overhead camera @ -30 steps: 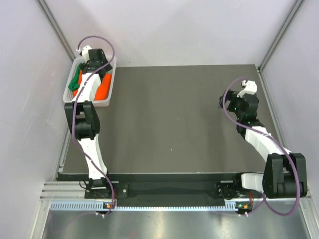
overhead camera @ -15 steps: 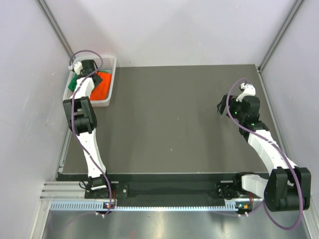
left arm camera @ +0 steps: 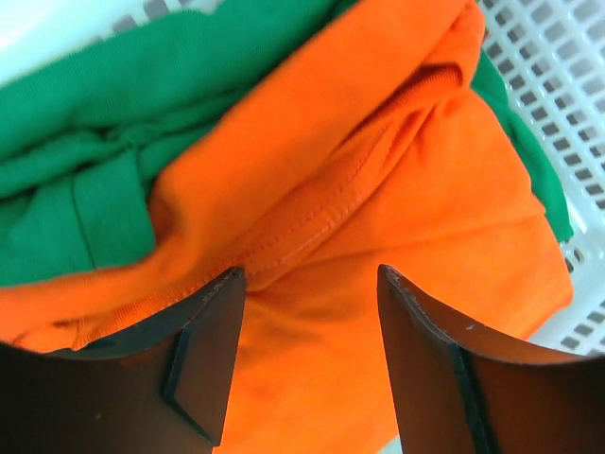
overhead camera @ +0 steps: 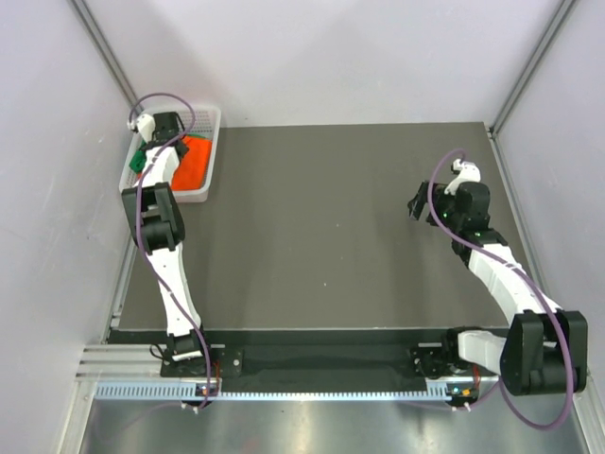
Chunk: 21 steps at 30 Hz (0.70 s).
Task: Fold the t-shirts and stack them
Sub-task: Grab the tshirt from the pile
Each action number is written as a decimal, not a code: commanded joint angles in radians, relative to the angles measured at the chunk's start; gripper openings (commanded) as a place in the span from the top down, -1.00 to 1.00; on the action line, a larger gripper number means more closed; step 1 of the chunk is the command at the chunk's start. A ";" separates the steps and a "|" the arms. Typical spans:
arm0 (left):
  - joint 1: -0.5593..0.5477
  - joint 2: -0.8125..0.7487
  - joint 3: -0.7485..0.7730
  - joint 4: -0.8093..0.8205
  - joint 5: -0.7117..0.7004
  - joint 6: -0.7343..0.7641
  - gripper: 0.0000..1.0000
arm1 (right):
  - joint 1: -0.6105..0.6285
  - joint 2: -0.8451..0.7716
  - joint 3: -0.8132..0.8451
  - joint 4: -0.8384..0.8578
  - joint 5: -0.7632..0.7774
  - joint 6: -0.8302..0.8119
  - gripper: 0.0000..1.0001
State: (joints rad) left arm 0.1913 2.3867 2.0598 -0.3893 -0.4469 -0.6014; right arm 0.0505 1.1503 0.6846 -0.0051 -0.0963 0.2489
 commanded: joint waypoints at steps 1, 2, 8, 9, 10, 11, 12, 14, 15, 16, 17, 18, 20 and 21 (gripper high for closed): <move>0.019 0.035 0.068 0.053 -0.032 0.026 -0.25 | 0.009 0.031 0.043 0.017 -0.019 0.020 -0.99; 0.017 0.045 0.077 0.052 -0.033 0.029 -0.25 | 0.009 0.037 0.053 0.019 -0.022 0.020 -0.98; 0.023 0.095 0.140 0.053 -0.035 0.052 -0.16 | 0.011 0.072 0.081 0.016 -0.029 0.027 -0.97; 0.028 0.098 0.145 0.058 -0.035 0.054 -0.13 | 0.009 0.074 0.084 0.014 -0.029 0.024 -0.97; 0.031 0.107 0.154 0.058 -0.032 0.063 -0.09 | 0.011 0.075 0.085 0.011 -0.029 0.024 -0.96; 0.031 0.114 0.161 0.058 -0.024 0.068 -0.07 | 0.011 0.077 0.089 0.008 -0.031 0.024 -0.96; 0.034 0.118 0.169 0.049 -0.019 0.075 -0.03 | 0.012 0.074 0.090 0.008 -0.033 0.024 -0.96; 0.037 0.135 0.197 0.044 0.000 0.095 0.11 | 0.011 0.074 0.092 -0.022 -0.036 0.023 -0.94; 0.037 0.137 0.206 0.043 0.004 0.121 0.31 | 0.012 0.072 0.095 -0.030 -0.037 0.020 -0.94; 0.037 0.137 0.212 0.040 0.004 0.133 0.37 | 0.011 0.071 0.098 -0.036 -0.037 0.021 -0.94; 0.037 0.132 0.215 0.030 -0.001 0.138 0.51 | 0.011 0.066 0.096 -0.039 -0.037 0.018 -0.93; 0.037 0.128 0.214 0.029 -0.004 0.143 0.75 | 0.012 0.063 0.098 -0.044 -0.039 0.016 -0.92; 0.039 0.100 0.207 0.023 0.005 0.152 0.99 | 0.011 0.057 0.101 -0.048 -0.042 0.016 -0.90; 0.034 0.089 0.206 0.017 0.008 0.152 1.00 | 0.014 0.057 0.105 -0.061 -0.042 0.016 -0.89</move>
State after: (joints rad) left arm 0.2192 2.5134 2.2292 -0.3748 -0.4507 -0.4839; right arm 0.0509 1.2274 0.7300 -0.0471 -0.1268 0.2657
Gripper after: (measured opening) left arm 0.028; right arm 0.950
